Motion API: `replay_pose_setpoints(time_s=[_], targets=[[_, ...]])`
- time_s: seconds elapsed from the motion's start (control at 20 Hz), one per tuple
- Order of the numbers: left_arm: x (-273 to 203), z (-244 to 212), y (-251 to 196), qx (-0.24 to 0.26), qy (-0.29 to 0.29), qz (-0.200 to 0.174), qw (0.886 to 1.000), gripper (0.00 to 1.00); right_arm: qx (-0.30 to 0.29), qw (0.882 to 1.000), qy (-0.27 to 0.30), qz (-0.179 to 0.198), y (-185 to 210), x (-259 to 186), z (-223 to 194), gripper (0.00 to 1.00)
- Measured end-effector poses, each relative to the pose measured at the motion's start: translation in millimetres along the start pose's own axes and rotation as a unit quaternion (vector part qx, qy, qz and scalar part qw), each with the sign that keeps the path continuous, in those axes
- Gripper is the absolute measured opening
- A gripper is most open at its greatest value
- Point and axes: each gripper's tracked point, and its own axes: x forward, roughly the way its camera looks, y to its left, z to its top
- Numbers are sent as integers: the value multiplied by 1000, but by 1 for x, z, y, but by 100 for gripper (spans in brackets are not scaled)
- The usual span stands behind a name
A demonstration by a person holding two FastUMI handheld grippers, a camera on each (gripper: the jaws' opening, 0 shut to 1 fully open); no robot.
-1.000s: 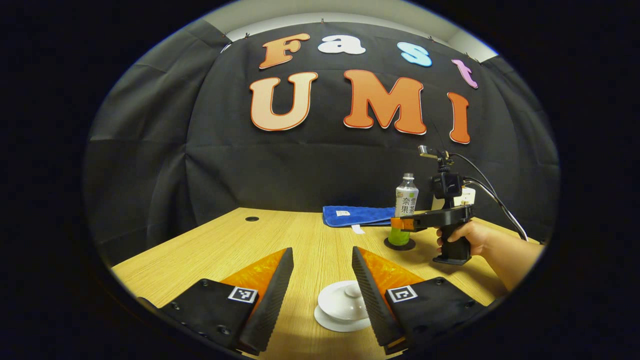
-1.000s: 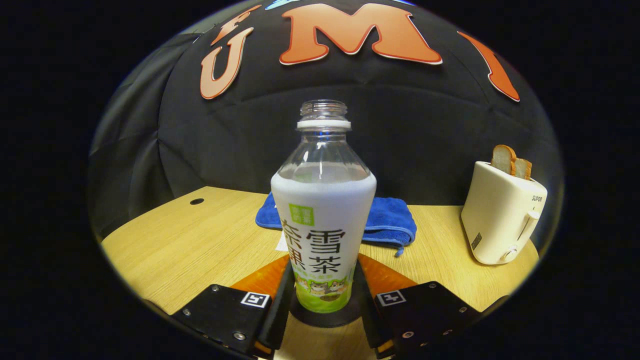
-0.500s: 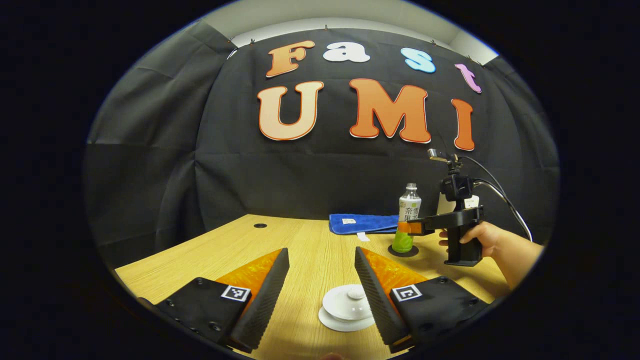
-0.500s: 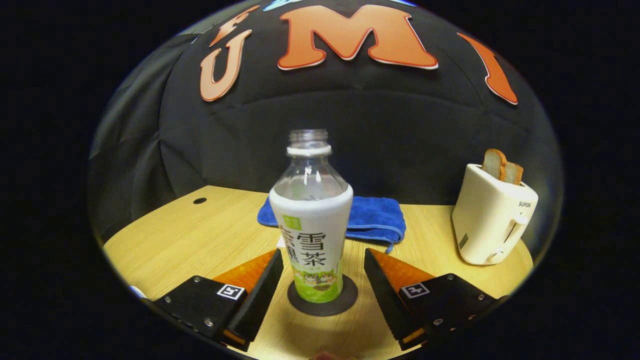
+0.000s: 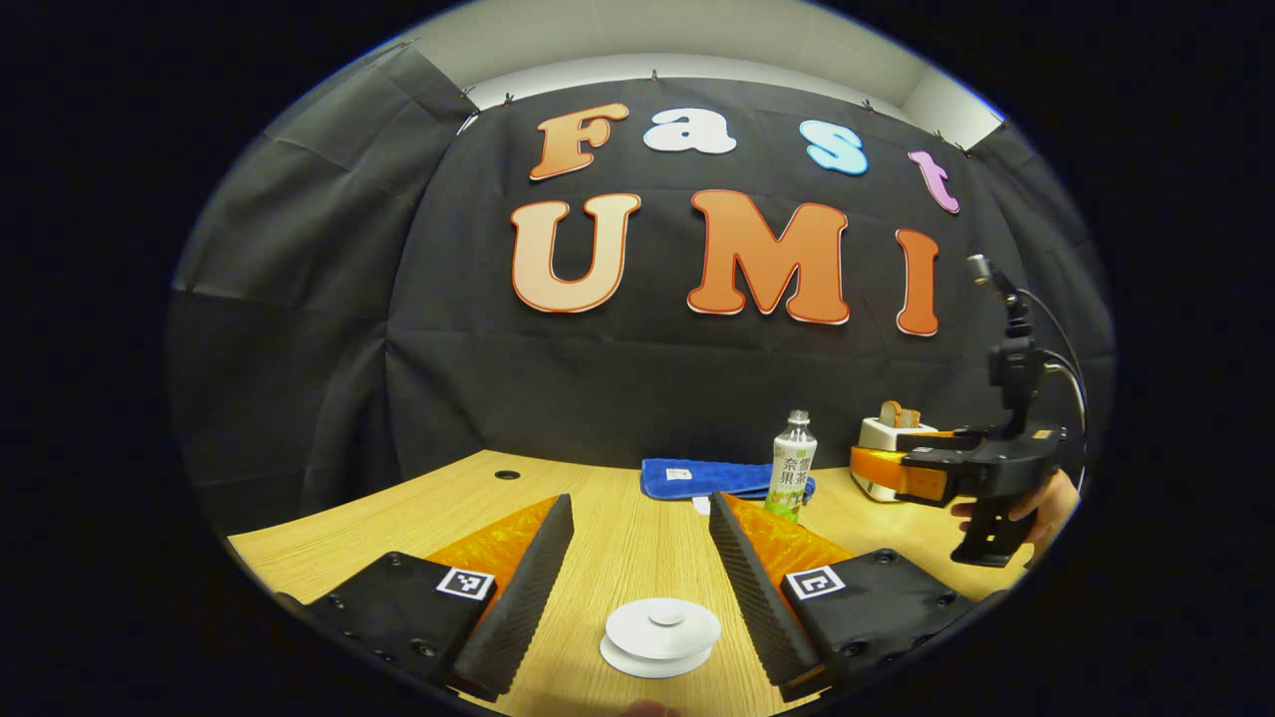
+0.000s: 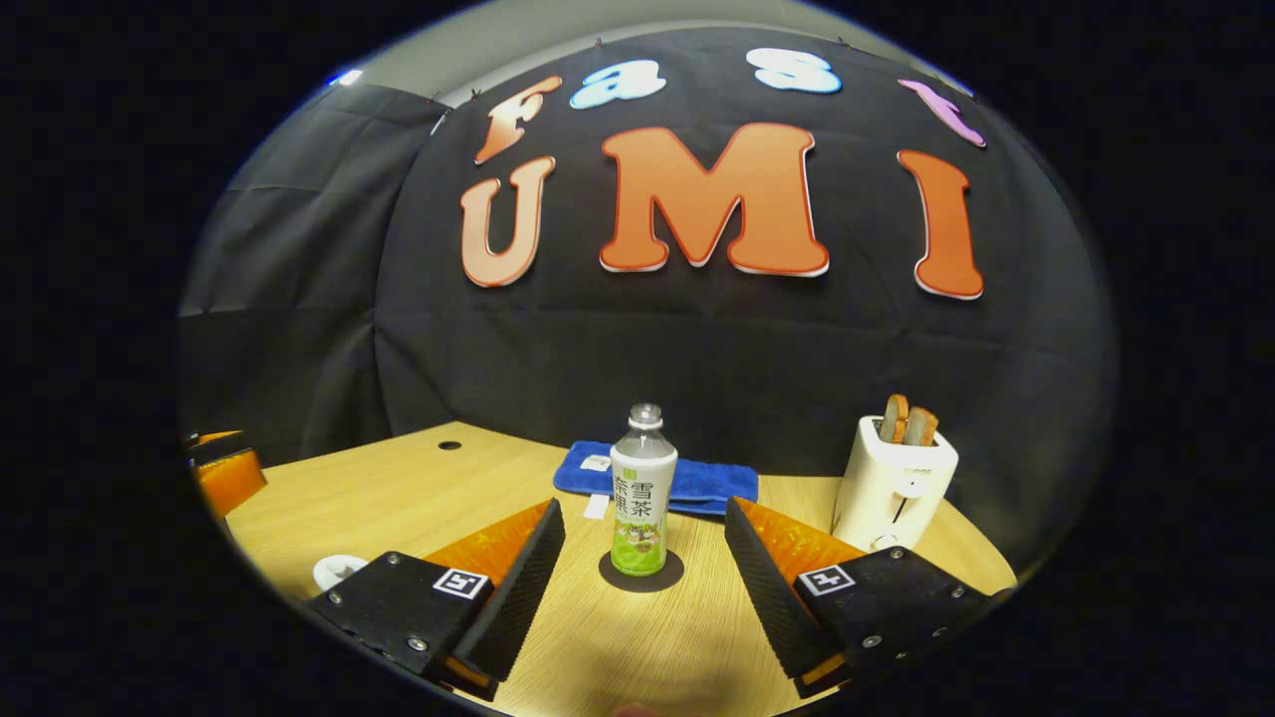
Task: Open the teacup lid with one hand, grasp the water bottle and pour water into the teacup with the other hand; after pouring, place the water bottle on the coaster and then close the teacup lid.
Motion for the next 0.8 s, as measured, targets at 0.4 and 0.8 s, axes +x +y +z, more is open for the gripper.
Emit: replay_pose_setpoints(time_s=[0.4,0.8], targets=[[-14,28,-18,6,-24,1,1000,97,-11,998,-50,-34,-8,-96,21,97],[-35,47,-36,-5,-36,-12,999,95,-24,996,-78,-40,-3,-162,45,97]])
